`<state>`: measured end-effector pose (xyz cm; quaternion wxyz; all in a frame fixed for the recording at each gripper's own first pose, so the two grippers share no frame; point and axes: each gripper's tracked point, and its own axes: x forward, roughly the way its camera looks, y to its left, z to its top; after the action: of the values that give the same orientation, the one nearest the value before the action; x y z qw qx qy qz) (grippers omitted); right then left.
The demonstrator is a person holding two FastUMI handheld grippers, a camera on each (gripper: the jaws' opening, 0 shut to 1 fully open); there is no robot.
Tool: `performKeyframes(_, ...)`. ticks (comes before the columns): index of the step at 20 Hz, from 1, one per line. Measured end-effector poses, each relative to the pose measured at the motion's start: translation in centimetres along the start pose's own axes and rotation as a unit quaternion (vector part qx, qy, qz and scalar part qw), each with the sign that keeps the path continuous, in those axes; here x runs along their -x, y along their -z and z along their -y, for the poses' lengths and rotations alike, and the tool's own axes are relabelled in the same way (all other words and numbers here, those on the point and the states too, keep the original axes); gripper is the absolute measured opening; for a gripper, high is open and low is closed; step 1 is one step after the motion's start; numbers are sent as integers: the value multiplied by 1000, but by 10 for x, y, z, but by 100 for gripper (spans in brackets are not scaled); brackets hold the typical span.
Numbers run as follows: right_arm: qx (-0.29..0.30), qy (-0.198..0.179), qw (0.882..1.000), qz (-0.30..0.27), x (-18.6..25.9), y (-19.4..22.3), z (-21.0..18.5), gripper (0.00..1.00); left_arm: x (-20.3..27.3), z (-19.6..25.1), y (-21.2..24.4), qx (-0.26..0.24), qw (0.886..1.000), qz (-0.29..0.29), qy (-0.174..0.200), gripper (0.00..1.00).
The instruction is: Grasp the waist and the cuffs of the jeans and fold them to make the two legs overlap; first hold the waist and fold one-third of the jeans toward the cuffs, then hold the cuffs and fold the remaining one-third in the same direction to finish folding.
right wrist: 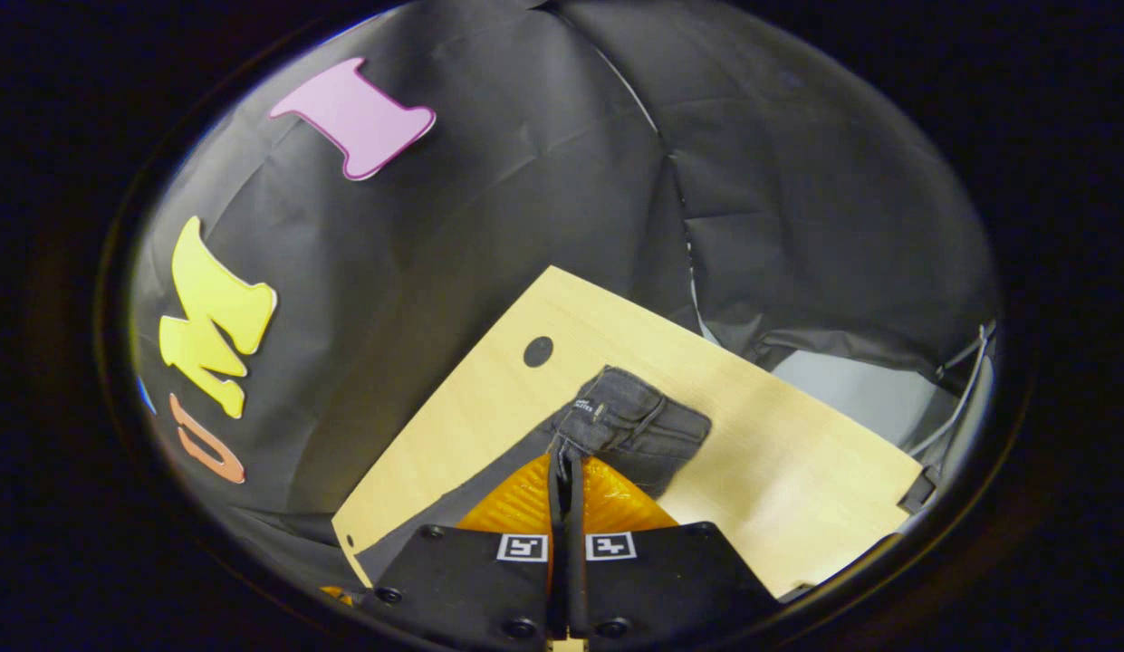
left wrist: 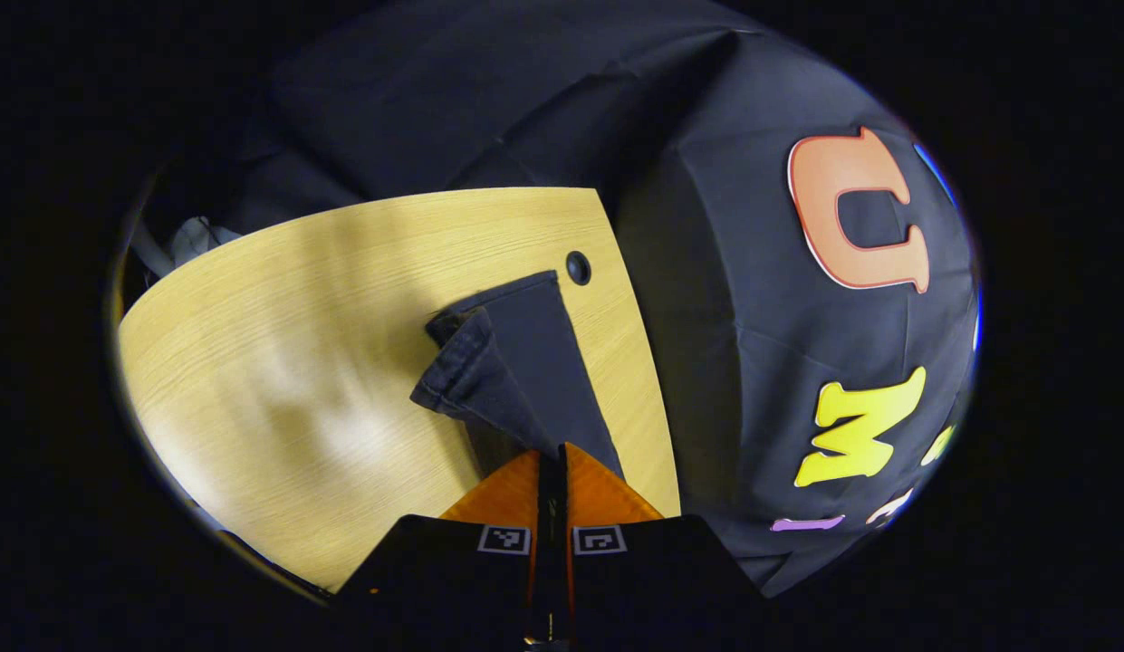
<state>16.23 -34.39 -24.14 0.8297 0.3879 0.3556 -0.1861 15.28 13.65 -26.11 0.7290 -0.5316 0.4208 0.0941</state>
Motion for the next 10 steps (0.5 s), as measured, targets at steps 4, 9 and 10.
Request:
performKeyframes(4, 9, 1, 1000, -7, -48, -14, -18, 1, -52, 15, -18, -33, 999, -14, -22, 4)
performKeyframes(9, 11, 15, 1000, -19, -120, -15, -19, 1, -131, 9, -33, -53, 997, -31, -47, 4)
performKeyframes(10, 14, 17, 1000, -22, -132, -14, -17, 1, -145, 9, -33, -53, 997, -35, -45, 3)
